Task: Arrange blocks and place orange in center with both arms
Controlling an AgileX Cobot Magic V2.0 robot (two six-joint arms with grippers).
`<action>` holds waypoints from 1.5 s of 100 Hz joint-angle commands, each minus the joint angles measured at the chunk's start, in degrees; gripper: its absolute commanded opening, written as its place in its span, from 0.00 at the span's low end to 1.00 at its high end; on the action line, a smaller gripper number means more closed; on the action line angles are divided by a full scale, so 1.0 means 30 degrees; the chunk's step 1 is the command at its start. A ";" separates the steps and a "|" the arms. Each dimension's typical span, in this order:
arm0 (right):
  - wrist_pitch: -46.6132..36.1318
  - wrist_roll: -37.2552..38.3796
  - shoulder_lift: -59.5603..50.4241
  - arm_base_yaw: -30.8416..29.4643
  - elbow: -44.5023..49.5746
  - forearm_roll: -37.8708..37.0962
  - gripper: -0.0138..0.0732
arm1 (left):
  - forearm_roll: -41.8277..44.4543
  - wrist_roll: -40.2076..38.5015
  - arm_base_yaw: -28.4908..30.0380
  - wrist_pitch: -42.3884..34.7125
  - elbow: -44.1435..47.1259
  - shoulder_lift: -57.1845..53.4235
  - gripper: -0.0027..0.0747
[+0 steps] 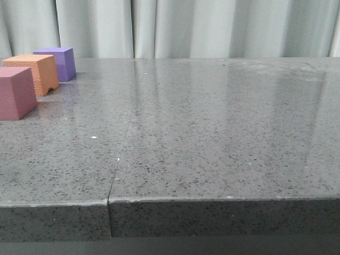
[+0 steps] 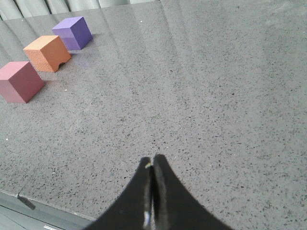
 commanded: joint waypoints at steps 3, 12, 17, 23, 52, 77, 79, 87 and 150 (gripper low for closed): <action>-0.1459 -0.0259 0.0119 -0.0019 -0.0484 -0.0299 0.08 | -0.0035 -0.0163 0.0085 -0.2535 0.0955 -0.0777 0.01; -0.1459 -0.0259 0.0119 -0.0019 -0.0484 -0.0299 0.08 | 0.0297 -0.0163 0.0085 -0.3719 0.2116 -0.1465 0.01; -0.1459 -0.0259 0.0119 -0.0019 -0.0484 -0.0299 0.08 | 0.0672 -0.0163 0.0085 -0.4619 0.2922 -0.1795 0.01; -0.1459 -0.0259 0.0119 -0.0019 -0.0484 -0.0299 0.08 | 0.1153 -0.0065 0.0085 -0.6056 0.3686 -0.2133 0.01; -0.1459 -0.0259 0.0119 -0.0019 -0.0484 -0.0299 0.08 | -0.2676 0.6686 0.2304 -1.0583 0.6898 -0.4941 0.01; -0.1459 -0.0259 0.0119 -0.0019 -0.0484 -0.0299 0.08 | -0.3389 0.6882 0.3300 -1.0741 0.9003 -0.8021 0.01; -0.1459 -0.0259 0.0119 -0.0019 -0.0484 -0.0299 0.08 | -0.3389 0.6882 0.3343 -1.0741 0.9218 -0.8203 0.01; -0.1459 -0.0259 0.0119 -0.0019 -0.0484 -0.0299 0.08 | -0.3558 0.6882 0.3339 -1.0862 1.0054 -0.9320 0.01; -0.1460 -0.0259 0.0212 -0.0019 -0.0484 -0.0299 0.08 | -0.3906 0.6882 0.3303 -1.2173 1.3126 -1.3480 0.01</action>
